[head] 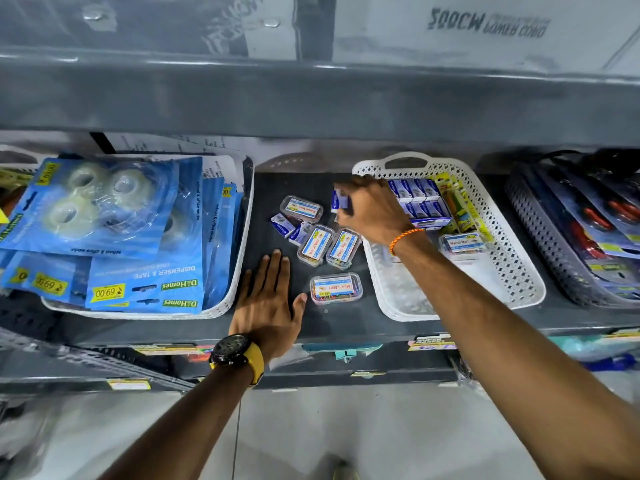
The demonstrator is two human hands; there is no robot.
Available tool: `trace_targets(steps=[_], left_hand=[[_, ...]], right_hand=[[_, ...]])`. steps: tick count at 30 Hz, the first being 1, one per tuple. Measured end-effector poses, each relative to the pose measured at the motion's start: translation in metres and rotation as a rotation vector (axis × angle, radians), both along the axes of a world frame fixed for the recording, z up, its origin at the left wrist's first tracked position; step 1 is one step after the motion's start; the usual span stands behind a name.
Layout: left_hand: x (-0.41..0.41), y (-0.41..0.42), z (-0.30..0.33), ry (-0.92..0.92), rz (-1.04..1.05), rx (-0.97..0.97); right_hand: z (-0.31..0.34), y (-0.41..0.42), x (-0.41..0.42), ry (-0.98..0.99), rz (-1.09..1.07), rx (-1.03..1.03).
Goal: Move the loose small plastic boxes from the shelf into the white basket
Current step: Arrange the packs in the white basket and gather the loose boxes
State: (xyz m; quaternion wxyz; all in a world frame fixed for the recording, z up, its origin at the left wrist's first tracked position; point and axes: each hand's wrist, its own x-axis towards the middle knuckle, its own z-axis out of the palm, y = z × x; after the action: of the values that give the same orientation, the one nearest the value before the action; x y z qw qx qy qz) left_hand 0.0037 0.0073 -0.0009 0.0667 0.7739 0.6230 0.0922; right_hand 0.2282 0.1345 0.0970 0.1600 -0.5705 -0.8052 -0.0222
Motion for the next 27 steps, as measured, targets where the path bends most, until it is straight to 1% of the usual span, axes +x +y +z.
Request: trace_targets(steps=[1, 3, 6, 8, 13, 17, 22, 24, 27], left_hand=[[0.000, 0.000, 0.000, -0.001, 0.000, 0.002], [0.000, -0.001, 0.001, -0.004, 0.001, 0.009], [0.000, -0.001, 0.001, -0.004, -0.001, 0.016], [0.000, 0.000, 0.000, -0.001, 0.003, 0.020], [0.000, 0.000, 0.000, 0.020, 0.004, 0.016], [0.001, 0.000, 0.000, 0.013, 0.006, 0.023], [0.001, -0.001, 0.001, 0.000, 0.006, 0.025], [0.001, -0.001, 0.001, -0.002, 0.004, 0.024], [0.001, -0.001, 0.002, 0.003, 0.000, 0.018]], right_hand=[[0.004, -0.006, 0.010, 0.080, -0.010, 0.021], [0.009, -0.014, 0.039, 0.165, -0.057, 0.049], [0.013, -0.023, 0.082, 0.151, -0.175, 0.030], [0.012, -0.026, 0.096, 0.123, -0.201, -0.029], [0.007, -0.025, 0.092, 0.050, -0.233, -0.156], [0.009, -0.016, 0.097, 0.052, -0.204, -0.279], [0.009, -0.015, 0.096, 0.027, -0.160, -0.317], [0.006, -0.014, 0.096, 0.071, -0.171, -0.330], [0.003, -0.014, 0.095, 0.204, -0.191, -0.302]])
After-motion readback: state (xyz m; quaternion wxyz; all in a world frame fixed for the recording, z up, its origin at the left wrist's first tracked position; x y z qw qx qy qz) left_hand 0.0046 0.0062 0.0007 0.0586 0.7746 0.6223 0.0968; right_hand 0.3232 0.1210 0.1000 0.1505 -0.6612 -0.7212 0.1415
